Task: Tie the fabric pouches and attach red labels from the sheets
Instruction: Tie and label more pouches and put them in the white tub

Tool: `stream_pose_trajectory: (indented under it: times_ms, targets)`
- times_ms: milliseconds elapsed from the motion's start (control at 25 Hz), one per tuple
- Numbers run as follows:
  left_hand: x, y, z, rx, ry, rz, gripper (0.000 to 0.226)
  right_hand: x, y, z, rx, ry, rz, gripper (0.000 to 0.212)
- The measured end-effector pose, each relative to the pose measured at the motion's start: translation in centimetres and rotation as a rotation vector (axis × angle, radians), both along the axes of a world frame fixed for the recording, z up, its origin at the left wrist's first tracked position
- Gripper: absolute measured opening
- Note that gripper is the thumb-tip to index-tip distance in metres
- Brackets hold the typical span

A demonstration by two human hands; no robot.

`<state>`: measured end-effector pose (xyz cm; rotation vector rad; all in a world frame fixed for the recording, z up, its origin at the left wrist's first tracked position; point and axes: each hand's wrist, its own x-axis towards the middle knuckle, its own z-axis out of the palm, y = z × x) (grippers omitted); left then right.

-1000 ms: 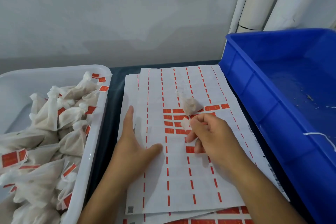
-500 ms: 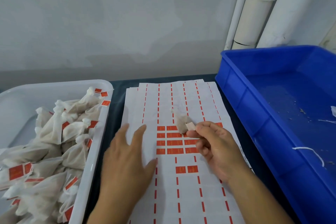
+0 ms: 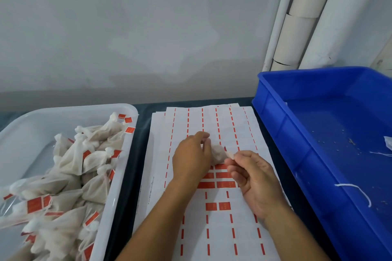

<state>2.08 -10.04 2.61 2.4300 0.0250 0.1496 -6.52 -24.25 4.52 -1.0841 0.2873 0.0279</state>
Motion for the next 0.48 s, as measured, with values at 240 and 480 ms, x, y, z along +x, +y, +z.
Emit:
stream_pose_trajectory:
  times_ms: [240, 480]
  targets:
    - [-0.2, 0.7, 0.5, -0.3, -0.062, 0.051, 0.015, 0.0, 0.2, 0.0, -0.063, -0.029, -0.018, 0.017]
    - [-3.3, 2.4, 0.1, -0.412, -0.006, -0.027, 0.02, 0.0, 0.7, -0.3, -0.303, -0.091, -0.015, 0.005]
